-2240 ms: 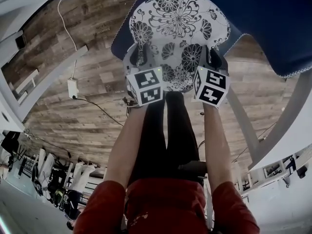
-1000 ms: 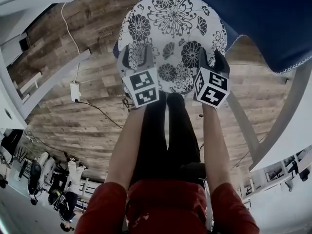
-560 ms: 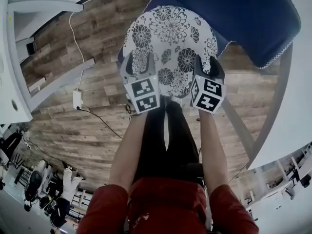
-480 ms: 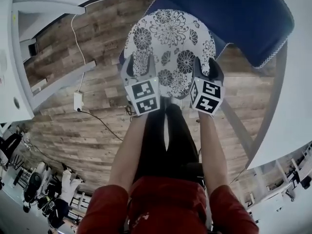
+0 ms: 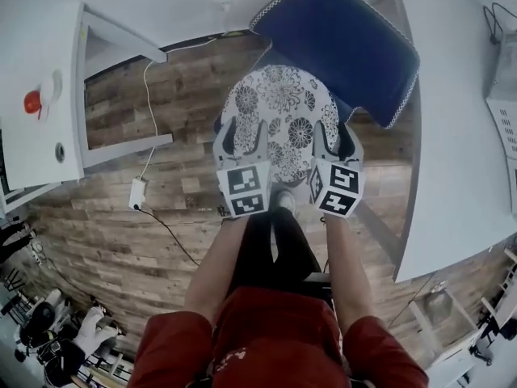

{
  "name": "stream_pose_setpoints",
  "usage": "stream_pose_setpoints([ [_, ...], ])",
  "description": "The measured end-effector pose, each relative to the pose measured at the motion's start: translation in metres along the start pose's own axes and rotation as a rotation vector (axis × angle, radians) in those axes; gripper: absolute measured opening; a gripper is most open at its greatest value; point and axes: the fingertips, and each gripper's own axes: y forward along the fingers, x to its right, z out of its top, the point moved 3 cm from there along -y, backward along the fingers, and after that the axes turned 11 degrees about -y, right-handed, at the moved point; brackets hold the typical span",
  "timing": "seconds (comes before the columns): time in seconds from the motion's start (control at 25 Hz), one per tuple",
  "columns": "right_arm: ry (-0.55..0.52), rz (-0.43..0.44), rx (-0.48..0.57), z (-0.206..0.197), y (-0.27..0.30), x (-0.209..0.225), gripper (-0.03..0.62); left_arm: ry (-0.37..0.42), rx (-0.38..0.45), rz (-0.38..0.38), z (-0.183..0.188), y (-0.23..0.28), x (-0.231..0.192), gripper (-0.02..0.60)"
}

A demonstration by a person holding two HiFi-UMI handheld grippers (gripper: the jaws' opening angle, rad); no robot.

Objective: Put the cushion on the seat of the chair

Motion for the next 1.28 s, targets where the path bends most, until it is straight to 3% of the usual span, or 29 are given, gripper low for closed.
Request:
stream_pose_setpoints([
  [0.2,-0.043,0.0,0.12,0.058,-0.06,-0.002,0.192,0.016,0.109,-0.01,0.051,-0.058,0.013,0.252],
  [0.68,-0.118,0.016,0.446,0.175,-0.183,-0.002,0.192,0.152,0.42,-0.045,0.171,-0.184,0.063,0.252],
  [1.16,-0.172,0.035,0.668,0.237,-0.288,-0.016,0.19,0.193,0.601,-0.085,0.22,-0.288,0.097,0.224],
  [1.28,-0.181,0.043,0.703,0.241,-0.302,-0.017,0.124,0.197,0.628,-0.091,0.225,-0.302,0.104,0.162],
])
